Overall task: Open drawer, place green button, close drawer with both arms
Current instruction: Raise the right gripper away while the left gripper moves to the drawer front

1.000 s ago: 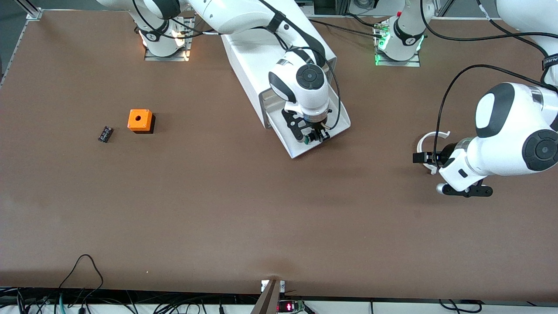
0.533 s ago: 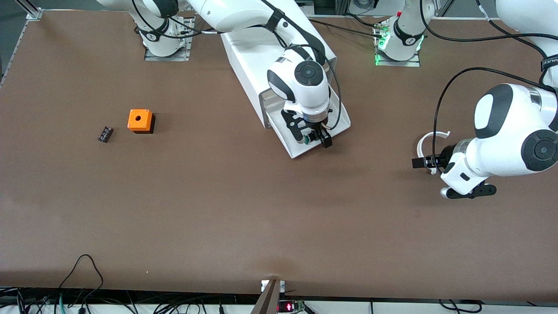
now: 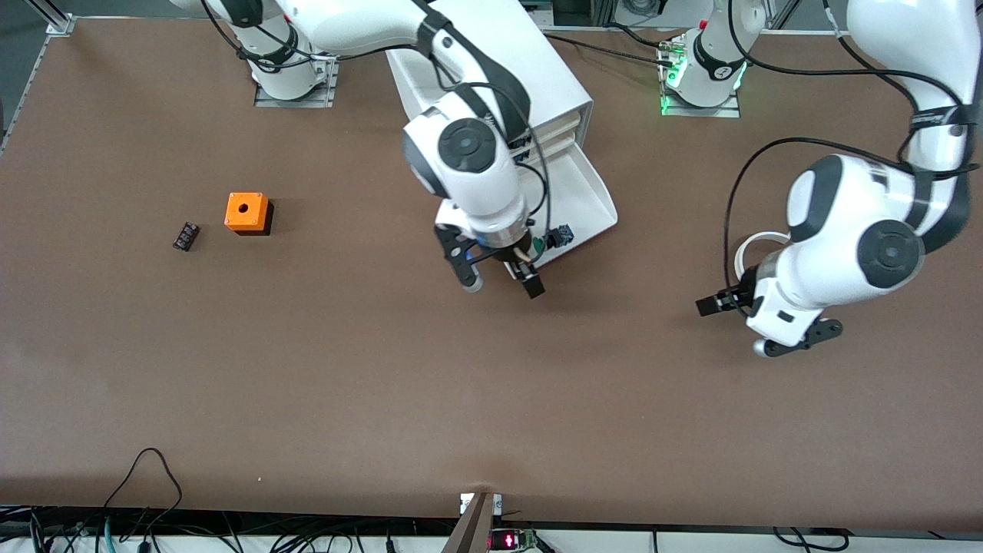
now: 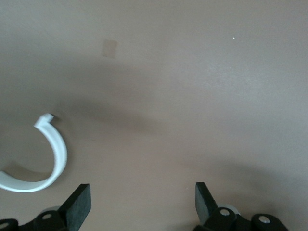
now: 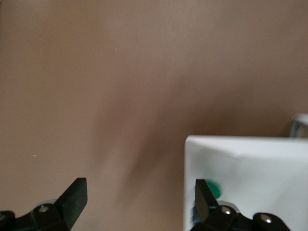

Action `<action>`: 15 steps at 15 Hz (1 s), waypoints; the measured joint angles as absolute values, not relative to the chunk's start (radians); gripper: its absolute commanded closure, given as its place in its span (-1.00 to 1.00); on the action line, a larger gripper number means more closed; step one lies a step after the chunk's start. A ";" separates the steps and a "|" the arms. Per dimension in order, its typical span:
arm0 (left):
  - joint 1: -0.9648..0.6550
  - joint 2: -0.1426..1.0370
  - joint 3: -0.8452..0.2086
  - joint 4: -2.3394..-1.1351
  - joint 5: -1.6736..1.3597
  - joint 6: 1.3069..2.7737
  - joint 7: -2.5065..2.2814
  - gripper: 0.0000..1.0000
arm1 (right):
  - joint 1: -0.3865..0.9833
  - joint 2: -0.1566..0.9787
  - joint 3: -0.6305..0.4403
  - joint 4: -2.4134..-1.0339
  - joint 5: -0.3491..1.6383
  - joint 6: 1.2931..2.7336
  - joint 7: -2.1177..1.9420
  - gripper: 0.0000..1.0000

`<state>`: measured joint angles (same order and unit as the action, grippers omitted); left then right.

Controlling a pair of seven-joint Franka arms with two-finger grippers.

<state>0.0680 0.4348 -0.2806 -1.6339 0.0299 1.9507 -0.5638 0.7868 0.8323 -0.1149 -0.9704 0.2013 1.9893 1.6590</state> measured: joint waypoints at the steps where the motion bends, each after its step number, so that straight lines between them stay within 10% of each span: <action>1: 0.064 0.431 -0.295 -1.672 0.030 1.990 -0.600 -0.91 | 0.767 0.827 -0.114 -0.971 0.206 1.968 1.575 -0.99; 15: -0.185 0.453 -0.323 -1.916 0.182 2.276 -1.135 -0.91 | 0.331 0.798 -0.119 -1.069 0.211 1.701 0.418 -0.99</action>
